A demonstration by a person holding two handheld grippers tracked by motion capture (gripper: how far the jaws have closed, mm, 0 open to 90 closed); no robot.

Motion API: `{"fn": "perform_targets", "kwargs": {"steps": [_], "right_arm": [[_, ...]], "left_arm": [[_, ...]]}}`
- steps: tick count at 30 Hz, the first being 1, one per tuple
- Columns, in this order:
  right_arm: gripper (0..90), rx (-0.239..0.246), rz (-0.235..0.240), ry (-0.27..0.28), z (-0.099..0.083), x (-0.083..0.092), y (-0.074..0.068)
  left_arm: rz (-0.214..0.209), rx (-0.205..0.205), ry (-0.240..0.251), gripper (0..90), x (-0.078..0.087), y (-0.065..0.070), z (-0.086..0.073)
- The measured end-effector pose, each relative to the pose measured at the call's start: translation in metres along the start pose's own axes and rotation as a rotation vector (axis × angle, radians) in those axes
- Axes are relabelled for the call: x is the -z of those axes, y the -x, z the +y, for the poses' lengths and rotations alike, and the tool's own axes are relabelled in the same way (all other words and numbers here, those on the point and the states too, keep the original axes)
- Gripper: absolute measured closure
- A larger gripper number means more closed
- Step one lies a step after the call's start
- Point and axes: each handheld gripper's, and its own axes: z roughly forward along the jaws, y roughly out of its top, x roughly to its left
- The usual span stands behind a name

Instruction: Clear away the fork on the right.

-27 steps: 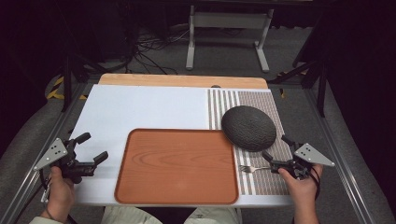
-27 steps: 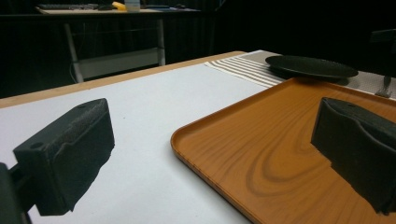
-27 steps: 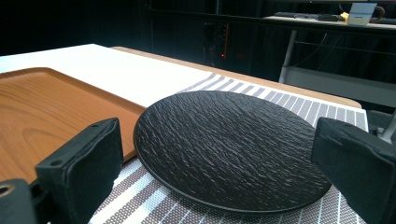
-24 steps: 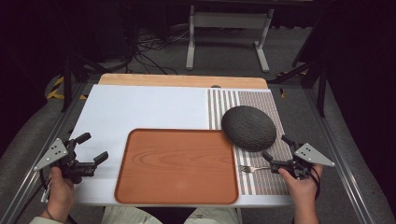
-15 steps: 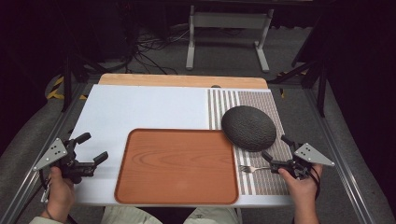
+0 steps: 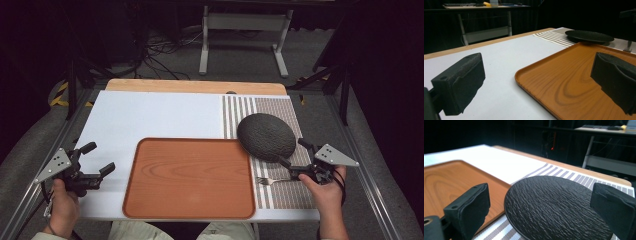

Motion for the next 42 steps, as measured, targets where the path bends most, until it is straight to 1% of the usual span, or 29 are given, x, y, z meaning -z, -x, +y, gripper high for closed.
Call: {"fn": "perform_targets", "kwargs": {"steps": [2,3,6,8,9,13,19,22,23,24,25,26,27,30,33,34,35,42], "right_arm": [[3.3,0.007,0.006,-0.008,0.002,-0.001,0.000],[3.2,0.013,0.017,-0.031,0.006,-0.001,0.001],[3.3,0.037,0.041,-0.068,0.015,-0.003,0.002],[3.2,0.053,0.061,-0.103,0.020,-0.005,0.002],[3.2,0.053,0.061,-0.103,0.020,-0.005,0.002],[3.3,0.098,0.084,-0.180,0.027,-0.009,0.002],[3.9,0.146,0.095,-0.256,0.036,-0.013,0.003],[4.0,0.173,0.103,-0.307,0.040,-0.014,0.005],[4.0,0.173,0.103,-0.307,0.040,-0.014,0.005],[4.0,0.181,0.105,-0.320,0.041,-0.015,0.005],[4.4,0.196,0.113,-0.347,0.043,-0.016,0.005],[4.4,0.206,0.117,-0.358,0.044,-0.016,0.005],[4.4,0.206,0.117,-0.358,0.044,-0.016,0.005],[4.6,0.232,0.128,-0.403,0.047,-0.019,0.005],[4.7,0.249,0.138,-0.431,0.049,-0.021,0.005],[4.8,0.254,0.140,-0.442,0.050,-0.022,0.004],[4.8,0.254,0.140,-0.442,0.050,-0.022,0.004],[5.1,0.290,0.178,-0.520,0.053,-0.028,0.003]], "left_arm": [[0.000,0.000,0.001,0.1,0.000,0.000,0.000],[0.002,0.001,0.003,0.1,0.000,0.000,0.000],[0.001,0.000,0.000,0.1,0.000,0.000,0.000],[0.001,-0.001,-0.002,0.1,0.000,0.000,0.000],[0.001,-0.001,0.001,0.1,0.000,0.000,0.000],[-0.002,-0.004,-0.003,0.1,0.000,0.000,0.000],[-0.003,-0.004,-0.005,0.1,-0.001,0.000,0.000],[-0.002,-0.003,-0.005,0.1,-0.001,0.000,0.000],[-0.002,-0.003,-0.005,0.1,0.000,0.000,0.000],[-0.003,-0.004,-0.006,0.1,-0.001,0.000,0.000],[-0.003,-0.004,-0.006,0.1,0.000,0.000,0.000],[-0.003,-0.004,-0.006,0.1,0.000,0.000,0.000],[-0.003,-0.004,-0.006,0.1,0.000,0.000,0.000],[-0.003,-0.004,-0.009,0.1,0.000,0.000,0.000],[-0.003,-0.004,-0.009,0.1,0.000,0.000,0.000],[-0.003,-0.004,-0.010,0.1,0.000,0.000,0.000],[-0.003,-0.004,-0.010,0.1,0.000,0.000,0.000],[-0.003,-0.004,-0.011,0.1,0.000,0.000,0.000]]}}
